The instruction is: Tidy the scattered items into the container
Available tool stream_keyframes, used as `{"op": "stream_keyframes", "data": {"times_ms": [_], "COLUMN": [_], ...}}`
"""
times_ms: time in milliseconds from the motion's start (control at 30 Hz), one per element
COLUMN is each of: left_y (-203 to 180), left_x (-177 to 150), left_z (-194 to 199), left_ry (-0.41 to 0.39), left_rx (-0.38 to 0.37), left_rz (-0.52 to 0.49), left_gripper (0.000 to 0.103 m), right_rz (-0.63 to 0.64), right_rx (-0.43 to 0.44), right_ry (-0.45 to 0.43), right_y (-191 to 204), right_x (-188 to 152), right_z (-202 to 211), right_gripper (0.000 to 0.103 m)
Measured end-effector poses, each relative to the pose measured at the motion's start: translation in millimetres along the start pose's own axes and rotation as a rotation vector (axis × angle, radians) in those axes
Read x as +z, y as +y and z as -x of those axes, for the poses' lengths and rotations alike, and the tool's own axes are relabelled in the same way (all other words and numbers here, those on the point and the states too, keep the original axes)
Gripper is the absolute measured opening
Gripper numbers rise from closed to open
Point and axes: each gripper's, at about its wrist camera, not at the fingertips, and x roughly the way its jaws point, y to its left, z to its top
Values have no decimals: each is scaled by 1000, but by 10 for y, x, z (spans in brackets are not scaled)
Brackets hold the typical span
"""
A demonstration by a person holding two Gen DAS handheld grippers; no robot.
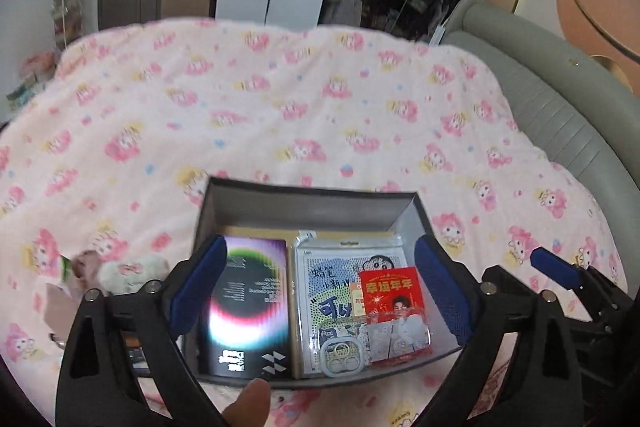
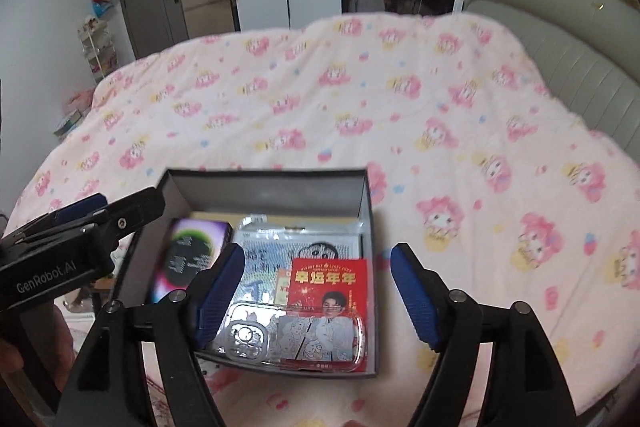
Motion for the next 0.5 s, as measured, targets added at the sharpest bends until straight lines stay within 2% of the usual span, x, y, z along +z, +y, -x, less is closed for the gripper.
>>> {"op": "stream_keyframes", "data": {"times_ms": [167, 300, 500], "left_y": [-120, -157, -229], "left_x": [-74, -226, -539], "left_z": [547, 855, 1115], "left_ry": [-80, -101, -106], "left_rx": [21, 22, 60], "left_rz": [-48, -54, -87], "left_gripper": [102, 102, 102], "right_rz": [-31, -35, -18], "right_rx": [-23, -34, -52], "right_ry": [-71, -102, -122], "right_y": [2, 30, 61], "right_x": [-16, -149, -449], "right_z": [454, 735, 984], "right_gripper": [75, 77, 77]}}
